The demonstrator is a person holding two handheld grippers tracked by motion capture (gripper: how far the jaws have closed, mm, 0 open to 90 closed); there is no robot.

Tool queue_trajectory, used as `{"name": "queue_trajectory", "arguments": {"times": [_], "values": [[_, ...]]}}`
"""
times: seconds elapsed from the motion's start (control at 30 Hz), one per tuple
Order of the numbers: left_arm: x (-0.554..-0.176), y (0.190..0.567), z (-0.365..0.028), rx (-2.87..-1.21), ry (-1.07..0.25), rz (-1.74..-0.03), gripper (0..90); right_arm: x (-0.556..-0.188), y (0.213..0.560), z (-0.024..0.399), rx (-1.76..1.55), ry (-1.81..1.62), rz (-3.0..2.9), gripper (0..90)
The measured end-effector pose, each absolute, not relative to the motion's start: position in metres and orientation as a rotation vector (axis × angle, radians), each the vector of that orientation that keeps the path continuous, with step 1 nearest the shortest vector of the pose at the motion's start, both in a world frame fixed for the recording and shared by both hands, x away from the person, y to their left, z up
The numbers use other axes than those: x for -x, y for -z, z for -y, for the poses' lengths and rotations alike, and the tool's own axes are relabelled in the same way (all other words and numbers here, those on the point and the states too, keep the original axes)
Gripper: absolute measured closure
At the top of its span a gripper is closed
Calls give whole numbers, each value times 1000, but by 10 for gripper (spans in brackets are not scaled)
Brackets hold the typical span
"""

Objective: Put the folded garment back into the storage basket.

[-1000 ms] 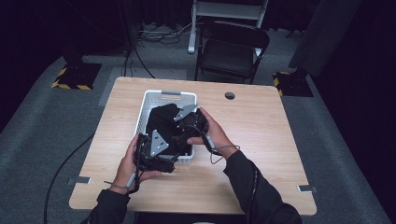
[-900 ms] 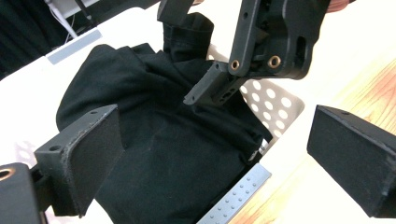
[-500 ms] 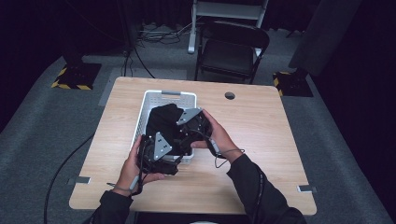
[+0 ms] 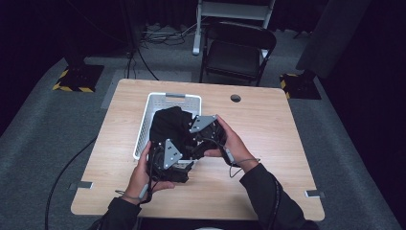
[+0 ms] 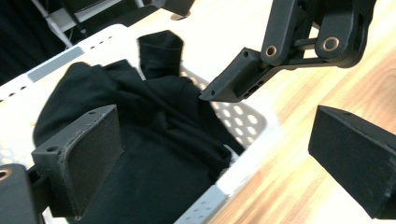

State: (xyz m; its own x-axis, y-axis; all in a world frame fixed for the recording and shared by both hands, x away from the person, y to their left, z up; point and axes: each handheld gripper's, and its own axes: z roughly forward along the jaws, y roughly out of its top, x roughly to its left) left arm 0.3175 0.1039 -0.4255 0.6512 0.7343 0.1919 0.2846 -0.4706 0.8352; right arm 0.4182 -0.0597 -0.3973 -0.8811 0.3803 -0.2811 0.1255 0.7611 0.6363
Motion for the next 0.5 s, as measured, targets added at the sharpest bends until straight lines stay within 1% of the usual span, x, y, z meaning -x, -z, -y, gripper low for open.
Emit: {"name": "queue_trajectory", "arguments": {"times": [0.13, 0.5], "values": [[-313, 427, -97, -2049, -666, -743, 23, -412, 396, 68, -382, -874, -2550, 62], [-308, 432, -79, -2102, -682, -718, 28, -400, 394, 90, -391, -887, -2506, 62]]}}
